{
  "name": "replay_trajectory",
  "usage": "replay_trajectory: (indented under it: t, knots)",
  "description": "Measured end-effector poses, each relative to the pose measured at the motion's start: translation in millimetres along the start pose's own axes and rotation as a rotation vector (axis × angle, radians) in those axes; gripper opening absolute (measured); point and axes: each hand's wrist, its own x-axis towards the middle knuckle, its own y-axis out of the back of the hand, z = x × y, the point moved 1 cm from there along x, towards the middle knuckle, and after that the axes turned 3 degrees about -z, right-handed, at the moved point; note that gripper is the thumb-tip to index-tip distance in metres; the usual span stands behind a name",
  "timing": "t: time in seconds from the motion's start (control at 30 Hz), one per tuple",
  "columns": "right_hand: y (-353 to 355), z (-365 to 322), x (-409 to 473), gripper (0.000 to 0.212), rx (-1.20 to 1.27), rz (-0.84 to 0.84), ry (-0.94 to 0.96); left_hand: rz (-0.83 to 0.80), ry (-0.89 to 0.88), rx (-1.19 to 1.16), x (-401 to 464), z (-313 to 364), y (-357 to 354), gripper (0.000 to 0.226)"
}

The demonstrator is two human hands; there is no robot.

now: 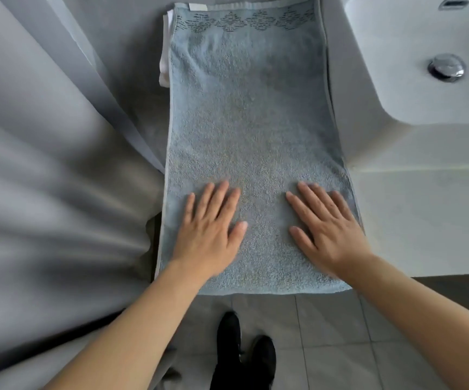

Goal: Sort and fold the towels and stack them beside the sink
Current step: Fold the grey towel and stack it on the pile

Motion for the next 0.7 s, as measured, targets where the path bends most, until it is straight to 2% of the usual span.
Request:
replay_trajectory:
  t: [0.13, 0.2, 0.3, 0.37, 0.5, 0.6, 0.67, 0.7]
  knots:
    - [-1.7, 25.4, -7.4, 0.07, -0.022, -0.015, -0.134, 0.018, 0.152, 0.033, -4.2, -23.0, -6.1, 0.07]
    - [0.8, 19.3, -6.3, 0.071, -0.015, 0.023, -0.16, 0.038, 0.203, -0.003, -1.2, -12.9, -0.1, 0.074]
    - [-2.2, -4.5, -8.4, 0.067, 0.015, 0.095, 0.002, 0.044, 0.131, -0.077, -1.4, 18.7, -1.5, 0.071]
    - [-10.4, -9.7, -11.4, 0.067, -0.01, 0.052, 0.07, 0.03, 0.099, -0.043, -6.7, 22.2, -8.9, 0.069]
    - [-10.2, 5.9, -11.5, 0.07, -0.018, 0.042, -0.078, 0.016, 0.163, -0.014, -7.4, -0.9, -7.0, 0.072]
    - [-4.9, 5.1, -27.7, 0.066, 0.082, 0.141, -0.211, -0.022, 0.225, -0.024, -13.4, -10.5, 0.2, 0.076]
    - [-3.1, -3.5, -42.4, 0.061, 0.157, 0.241, -0.333, 0.048, 0.241, -0.023, -23.8, -2.0, 10.4, 0.07]
    - [-2.6, -8.9, -49.9, 0.059, 0.2, 0.271, -0.421, 0.132, 0.183, -0.003, -31.2, 8.9, 12.3, 0.061]
